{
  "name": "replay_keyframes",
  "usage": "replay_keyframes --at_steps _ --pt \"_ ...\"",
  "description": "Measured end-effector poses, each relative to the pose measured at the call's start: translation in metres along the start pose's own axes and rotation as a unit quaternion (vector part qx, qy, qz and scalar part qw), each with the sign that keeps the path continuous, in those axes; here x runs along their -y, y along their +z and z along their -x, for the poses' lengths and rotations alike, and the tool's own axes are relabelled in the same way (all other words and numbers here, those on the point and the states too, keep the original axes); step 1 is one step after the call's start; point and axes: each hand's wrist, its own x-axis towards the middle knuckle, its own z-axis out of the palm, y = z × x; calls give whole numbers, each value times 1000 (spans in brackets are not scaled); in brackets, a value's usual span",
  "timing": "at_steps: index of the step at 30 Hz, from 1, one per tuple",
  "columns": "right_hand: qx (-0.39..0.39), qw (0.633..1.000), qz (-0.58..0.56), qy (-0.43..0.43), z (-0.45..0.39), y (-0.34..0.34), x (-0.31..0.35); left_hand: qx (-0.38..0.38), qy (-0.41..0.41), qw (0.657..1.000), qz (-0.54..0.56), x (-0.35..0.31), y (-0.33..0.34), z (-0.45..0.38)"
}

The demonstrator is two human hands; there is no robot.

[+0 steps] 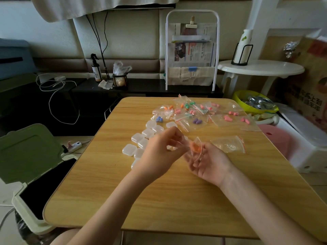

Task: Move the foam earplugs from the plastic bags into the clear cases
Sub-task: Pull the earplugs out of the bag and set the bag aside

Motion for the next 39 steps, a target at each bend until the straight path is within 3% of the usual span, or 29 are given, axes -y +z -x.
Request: replay_keyframes --at_steps 7,18,21,25,27,32,39 --pt "12 999 -19 22 -3 6 -2 -57 77 994 -50 0 -3 2" --pt "53 991 -104 67 -2 3 -2 -137 34 990 5 -1 -7 0" --pt "65 991 -96 71 -2 1 -1 -117 46 992 -5 -1 -9 -2" --pt "102 992 -5 72 -1 4 -2 -9 86 994 -69 -1 -6 1" --pt "114 990 24 85 -1 6 -4 9 86 992 -94 1 -3 2" --pt "84 991 28 105 -8 0 -7 -54 103 988 -106 2 -7 0" --pt "76 991 15 109 -4 3 -7 -83 77 988 -108 5 -10 -1"
